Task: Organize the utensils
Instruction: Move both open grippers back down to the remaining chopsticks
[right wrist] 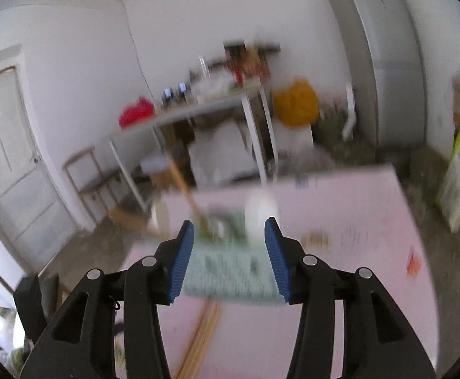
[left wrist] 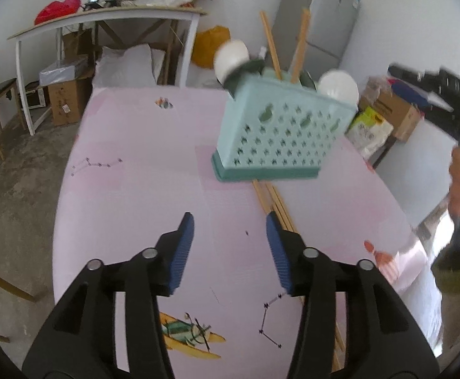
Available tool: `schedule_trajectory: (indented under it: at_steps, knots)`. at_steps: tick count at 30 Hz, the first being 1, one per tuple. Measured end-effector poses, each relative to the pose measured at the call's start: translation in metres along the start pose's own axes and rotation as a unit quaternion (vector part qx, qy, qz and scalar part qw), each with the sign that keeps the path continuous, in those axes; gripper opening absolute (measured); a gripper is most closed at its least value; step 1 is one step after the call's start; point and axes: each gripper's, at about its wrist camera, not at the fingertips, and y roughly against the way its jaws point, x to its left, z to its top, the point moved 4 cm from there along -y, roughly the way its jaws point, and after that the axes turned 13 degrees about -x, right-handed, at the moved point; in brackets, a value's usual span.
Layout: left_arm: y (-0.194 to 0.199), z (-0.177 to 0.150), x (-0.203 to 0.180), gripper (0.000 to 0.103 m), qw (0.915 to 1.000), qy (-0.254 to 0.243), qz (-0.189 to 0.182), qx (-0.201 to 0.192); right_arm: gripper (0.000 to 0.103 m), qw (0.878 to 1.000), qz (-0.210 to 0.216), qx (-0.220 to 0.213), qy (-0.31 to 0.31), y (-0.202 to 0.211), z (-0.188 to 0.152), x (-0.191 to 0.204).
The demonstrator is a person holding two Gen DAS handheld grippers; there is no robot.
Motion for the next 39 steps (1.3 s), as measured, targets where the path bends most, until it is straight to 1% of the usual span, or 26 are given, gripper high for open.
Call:
schedule_trajectory:
  at_steps: [1, 2, 4, 6, 9, 12, 15, 17, 19, 23, 27, 30, 33, 37, 39]
  knots:
    - [-0.003, -0.004, -0.003, 0.051, 0.9999, -0.006, -0.001, 0.009, 0.046, 0.999, -0.005, 0.032, -0.01, -0.003, -0.022, -0.002]
    - [-0.007, -0.01, -0.007, 0.051, 0.9996, -0.015, -0.002, 0.023, 0.046, 0.998, -0.009, 0.054, -0.015, -0.005, -0.038, -0.003]
    - [-0.013, -0.018, -0.014, 0.052, 0.9988, -0.024, -0.005, 0.042, 0.046, 0.993, -0.028, 0.116, -0.021, -0.009, -0.084, -0.006]
    - [-0.018, -0.026, -0.021, 0.053, 0.9978, -0.033, -0.009, 0.058, 0.046, 0.986, -0.039, 0.158, -0.027, -0.008, -0.119, -0.007]
    - [-0.025, -0.037, -0.033, 0.056, 0.9958, -0.053, -0.017, 0.073, 0.046, 0.979, -0.059, 0.192, -0.036, -0.004, -0.152, -0.012]
    - [-0.032, -0.046, -0.043, 0.057, 0.9935, -0.071, -0.023, 0.086, 0.046, 0.974, -0.062, 0.21, -0.057, 0.0, -0.171, -0.015]
    - [-0.038, -0.053, -0.05, 0.057, 0.9917, -0.084, -0.021, 0.095, 0.046, 0.974, -0.062, 0.211, -0.059, 0.0, -0.178, -0.012]
    - [-0.041, -0.057, -0.051, 0.057, 0.9907, -0.091, -0.013, 0.1, 0.046, 0.974, -0.061, 0.21, -0.06, 0.002, -0.18, -0.014]
    - [-0.043, -0.059, -0.053, 0.058, 0.99, -0.102, -0.002, 0.096, 0.046, 0.974, -0.059, 0.208, -0.063, 0.002, -0.18, -0.016]
    - [-0.046, -0.061, -0.054, 0.058, 0.989, -0.113, 0.008, 0.096, 0.046, 0.974, -0.057, 0.208, -0.071, -0.005, -0.172, -0.018]
    - [-0.047, -0.061, -0.053, 0.058, 0.9873, -0.126, 0.025, 0.095, 0.046, 0.974, -0.057, 0.208, -0.075, -0.001, -0.172, -0.019]
    - [-0.047, -0.058, -0.046, 0.058, 0.9878, -0.117, 0.04, 0.094, 0.046, 0.974, -0.051, 0.208, -0.073, 0.0, -0.172, -0.017]
    - [-0.045, -0.053, -0.03, 0.059, 0.9883, -0.106, 0.061, 0.092, 0.046, 0.975, -0.039, 0.208, -0.062, -0.001, -0.171, -0.008]
    - [-0.043, -0.049, -0.015, 0.059, 0.9884, -0.092, 0.08, 0.09, 0.046, 0.976, -0.015, 0.215, -0.038, -0.007, -0.174, 0.01]
    - [-0.042, -0.049, -0.012, 0.059, 0.9885, -0.088, 0.084, 0.09, 0.044, 0.976, -0.009, 0.217, -0.02, -0.01, -0.176, 0.019]
